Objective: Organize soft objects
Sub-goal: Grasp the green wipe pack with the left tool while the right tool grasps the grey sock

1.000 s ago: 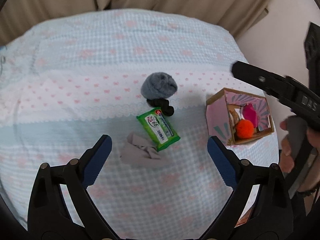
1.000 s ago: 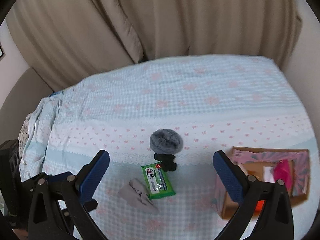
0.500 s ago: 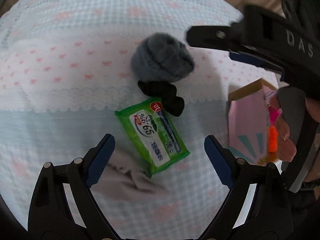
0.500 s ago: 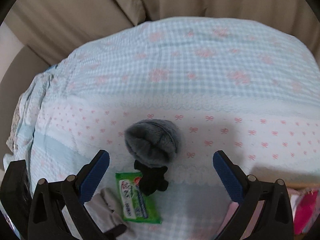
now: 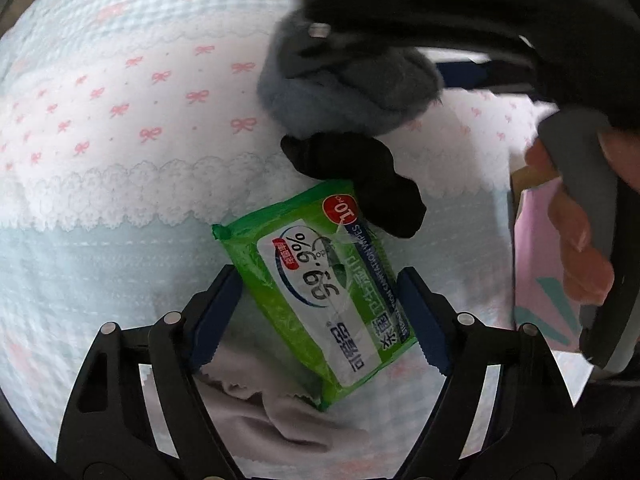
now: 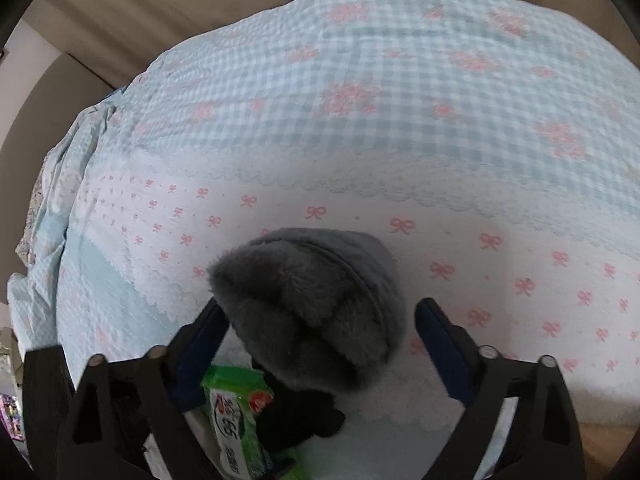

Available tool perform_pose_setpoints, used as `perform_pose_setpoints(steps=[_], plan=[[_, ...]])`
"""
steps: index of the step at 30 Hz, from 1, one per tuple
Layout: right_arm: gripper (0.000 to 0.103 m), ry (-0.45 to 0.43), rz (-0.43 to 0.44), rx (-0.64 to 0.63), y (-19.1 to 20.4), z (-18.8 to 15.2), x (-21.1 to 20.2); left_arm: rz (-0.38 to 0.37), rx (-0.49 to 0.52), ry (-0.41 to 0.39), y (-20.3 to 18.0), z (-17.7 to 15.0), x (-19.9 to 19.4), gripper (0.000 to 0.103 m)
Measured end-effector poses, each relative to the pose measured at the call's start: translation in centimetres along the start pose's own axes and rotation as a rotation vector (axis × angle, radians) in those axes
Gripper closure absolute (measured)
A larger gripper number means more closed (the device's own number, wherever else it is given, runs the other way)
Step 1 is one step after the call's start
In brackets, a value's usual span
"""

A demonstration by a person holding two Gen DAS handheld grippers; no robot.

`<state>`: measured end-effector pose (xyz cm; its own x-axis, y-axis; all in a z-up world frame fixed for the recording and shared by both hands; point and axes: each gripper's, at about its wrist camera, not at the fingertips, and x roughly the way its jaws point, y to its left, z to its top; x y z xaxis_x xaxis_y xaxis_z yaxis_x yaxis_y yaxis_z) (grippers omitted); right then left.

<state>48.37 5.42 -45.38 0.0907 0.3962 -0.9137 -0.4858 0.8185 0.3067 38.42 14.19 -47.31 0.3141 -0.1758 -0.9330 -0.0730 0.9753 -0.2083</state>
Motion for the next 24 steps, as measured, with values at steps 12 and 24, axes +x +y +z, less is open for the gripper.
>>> perform_pose_setpoints(steps=[12, 24], plan=[[0.055, 0.002, -0.009, -0.036, 0.5, 0.5, 0.5, -0.037, 0.032, -0.003, -1.3, 0.9, 0.1, 0.066], [0.059, -0.149, -0.015, 0.030, 1.3, -0.2, -5.4, -0.038, 0.014, -0.115, -0.2, 0.9, -4.8, 0.071]])
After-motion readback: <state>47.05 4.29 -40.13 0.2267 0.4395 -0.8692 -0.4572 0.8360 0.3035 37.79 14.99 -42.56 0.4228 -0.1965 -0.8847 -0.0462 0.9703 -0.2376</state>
